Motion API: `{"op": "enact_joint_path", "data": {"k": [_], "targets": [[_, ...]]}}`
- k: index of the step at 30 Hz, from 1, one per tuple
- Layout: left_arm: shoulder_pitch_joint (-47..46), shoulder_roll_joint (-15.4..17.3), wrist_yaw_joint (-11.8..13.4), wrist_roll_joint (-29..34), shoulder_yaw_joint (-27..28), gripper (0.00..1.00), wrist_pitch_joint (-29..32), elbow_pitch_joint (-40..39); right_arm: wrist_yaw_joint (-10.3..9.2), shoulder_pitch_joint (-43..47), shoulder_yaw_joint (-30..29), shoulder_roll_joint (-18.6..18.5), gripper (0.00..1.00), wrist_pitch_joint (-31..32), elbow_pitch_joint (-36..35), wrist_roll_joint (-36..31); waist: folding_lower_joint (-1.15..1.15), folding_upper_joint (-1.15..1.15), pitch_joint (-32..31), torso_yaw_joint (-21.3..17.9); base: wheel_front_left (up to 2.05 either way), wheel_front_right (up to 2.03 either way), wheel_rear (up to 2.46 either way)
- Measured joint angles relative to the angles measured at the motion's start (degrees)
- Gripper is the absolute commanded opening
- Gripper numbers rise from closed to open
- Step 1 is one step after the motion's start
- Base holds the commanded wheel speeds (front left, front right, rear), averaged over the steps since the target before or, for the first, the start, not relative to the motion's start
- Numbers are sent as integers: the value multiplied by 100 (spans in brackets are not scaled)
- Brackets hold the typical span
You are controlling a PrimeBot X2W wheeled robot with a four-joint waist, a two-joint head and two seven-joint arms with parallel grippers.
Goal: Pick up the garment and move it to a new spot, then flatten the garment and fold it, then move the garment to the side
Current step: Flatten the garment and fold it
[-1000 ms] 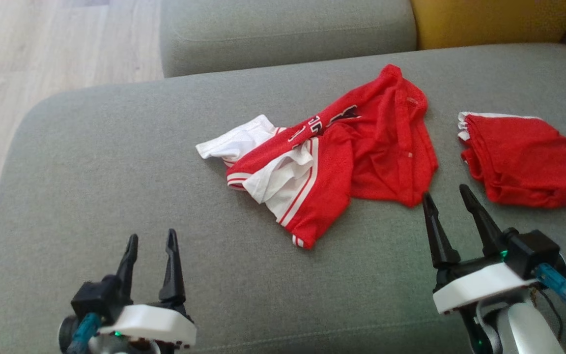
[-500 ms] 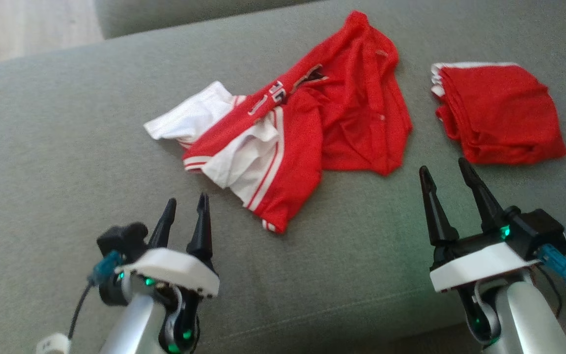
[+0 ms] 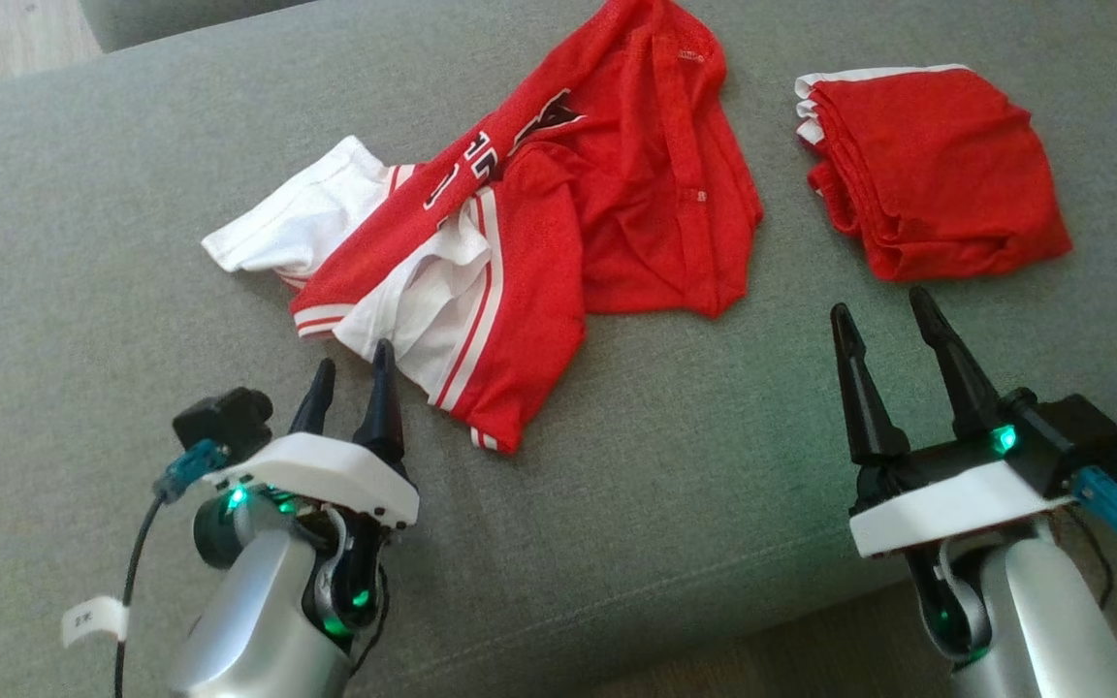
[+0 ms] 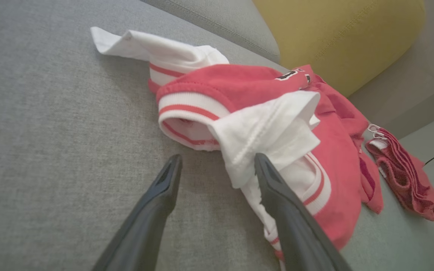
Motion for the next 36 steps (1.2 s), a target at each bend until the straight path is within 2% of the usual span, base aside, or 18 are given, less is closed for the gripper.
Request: {"op": "enact_joint_path", "data": {"k": [5, 6, 7, 8, 9, 19, 22, 30, 36], "targets": [[-125, 0, -98, -1, -32, 100, -41, 158, 0, -1, -3, 0, 100, 0, -1, 5, 0, 0, 34, -11, 0, 0, 0], [-148, -1, -105, -1, -52, 91, -41, 166, 0, -1, -5, 0, 100, 0, 0, 5, 0, 0, 37, -11, 0, 0, 0], [-171, -4, -130, -1, -64, 42, -41, 182, 0, -2, -8, 0, 100, 0, 0, 5, 0, 0, 40, -9, 0, 0, 0], [-192, -4, -155, -2, -74, 10, -41, 194, 0, -2, -9, 0, 100, 0, 0, 5, 0, 0, 42, -7, 0, 0, 0], [-216, -4, -179, -20, -82, 0, -42, 208, 0, -3, -9, 0, 100, 0, 1, 5, 0, 0, 44, -3, 0, 0, 0], [-204, -12, -254, -44, -100, 0, -93, 43, 0, -7, -98, 0, 100, 0, 103, 5, 0, 0, -105, 186, 0, 0, 0], [-49, -18, -235, -40, -67, 0, -98, -312, 0, -6, -231, 0, 100, 0, 279, 4, -1, 0, -259, 364, 0, 0, 0], [495, 105, 53, 211, 344, 0, -99, -1538, 0, -9, -534, 1, 100, 0, 765, 71, -1, 0, -531, 920, 0, 0, 0], [775, 186, 164, 346, 282, 0, -56, -2199, 0, -104, -795, 3, 100, 0, 1306, 168, -1, 0, -678, 1350, 0, 0, 0]]}}
